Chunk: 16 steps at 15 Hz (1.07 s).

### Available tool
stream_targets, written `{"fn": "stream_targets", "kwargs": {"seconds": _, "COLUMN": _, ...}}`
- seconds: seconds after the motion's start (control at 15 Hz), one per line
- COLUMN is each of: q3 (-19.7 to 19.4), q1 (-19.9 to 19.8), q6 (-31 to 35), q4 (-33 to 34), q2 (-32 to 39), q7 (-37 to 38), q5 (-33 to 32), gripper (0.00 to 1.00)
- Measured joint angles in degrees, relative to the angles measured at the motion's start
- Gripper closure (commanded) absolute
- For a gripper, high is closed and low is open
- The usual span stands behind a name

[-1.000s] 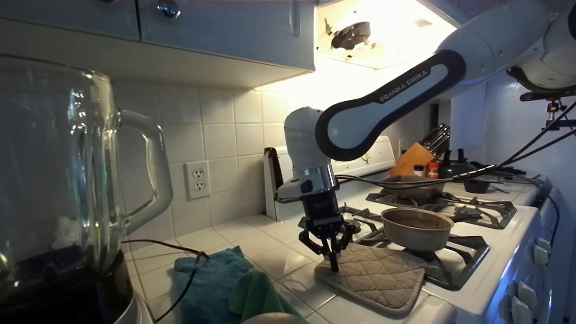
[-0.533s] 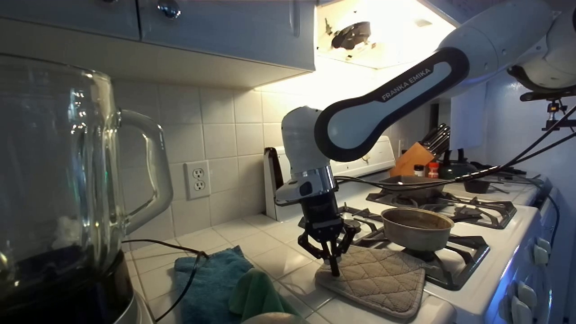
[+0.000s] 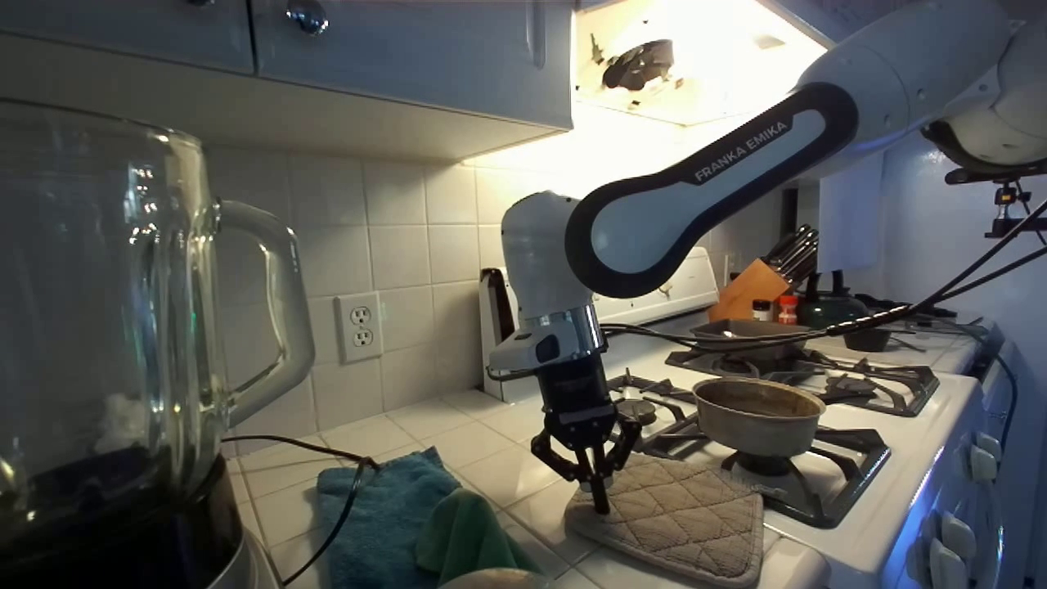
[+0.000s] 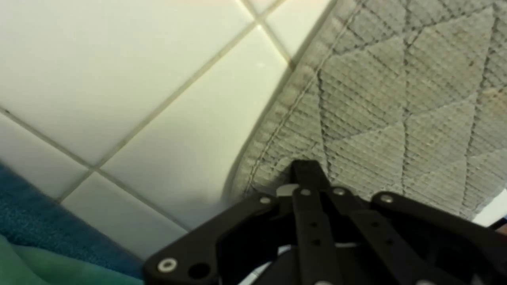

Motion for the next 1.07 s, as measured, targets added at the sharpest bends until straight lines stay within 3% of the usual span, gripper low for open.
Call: {"fn": "stream_targets", "kwargs": {"seconds": 1.07, "q3": -0.51, "q1": 2.99, "q6": -0.94, "q4": 10.95, "q2": 6.13, "q7": 0.11, "q5": 0.0, "gripper": 1.0}}
